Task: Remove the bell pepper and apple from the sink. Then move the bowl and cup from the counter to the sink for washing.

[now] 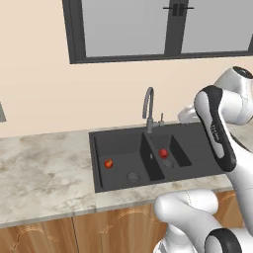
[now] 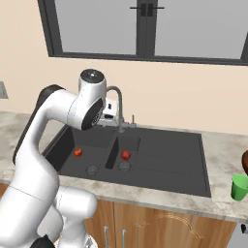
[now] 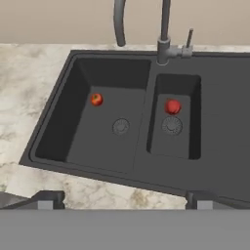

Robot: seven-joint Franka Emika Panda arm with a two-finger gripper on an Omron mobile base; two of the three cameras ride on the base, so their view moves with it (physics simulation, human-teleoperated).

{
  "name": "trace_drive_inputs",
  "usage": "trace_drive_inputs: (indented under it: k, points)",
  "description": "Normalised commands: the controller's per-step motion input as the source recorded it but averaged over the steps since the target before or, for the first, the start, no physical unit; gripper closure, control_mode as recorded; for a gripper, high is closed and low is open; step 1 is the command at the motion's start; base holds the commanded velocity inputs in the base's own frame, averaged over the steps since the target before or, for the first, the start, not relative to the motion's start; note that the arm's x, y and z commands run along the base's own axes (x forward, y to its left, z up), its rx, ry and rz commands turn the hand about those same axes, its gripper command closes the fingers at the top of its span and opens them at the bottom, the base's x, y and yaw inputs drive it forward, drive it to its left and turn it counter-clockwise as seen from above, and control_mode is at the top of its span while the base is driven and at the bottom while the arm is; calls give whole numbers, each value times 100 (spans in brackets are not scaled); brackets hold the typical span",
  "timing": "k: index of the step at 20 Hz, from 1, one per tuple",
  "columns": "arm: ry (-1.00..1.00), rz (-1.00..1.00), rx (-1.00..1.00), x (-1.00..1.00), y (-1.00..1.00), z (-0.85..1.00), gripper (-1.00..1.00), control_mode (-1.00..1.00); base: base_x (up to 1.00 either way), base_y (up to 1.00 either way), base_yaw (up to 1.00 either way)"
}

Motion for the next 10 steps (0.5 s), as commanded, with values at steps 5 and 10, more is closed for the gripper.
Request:
trace_drive_inputs:
  k: [5,10]
  points:
    - [-1,33,0,-11,-32,-7,-100,-100,0,0,0]
    - [0,41,-4,6,-23,-18,-100,-100,0,0,0]
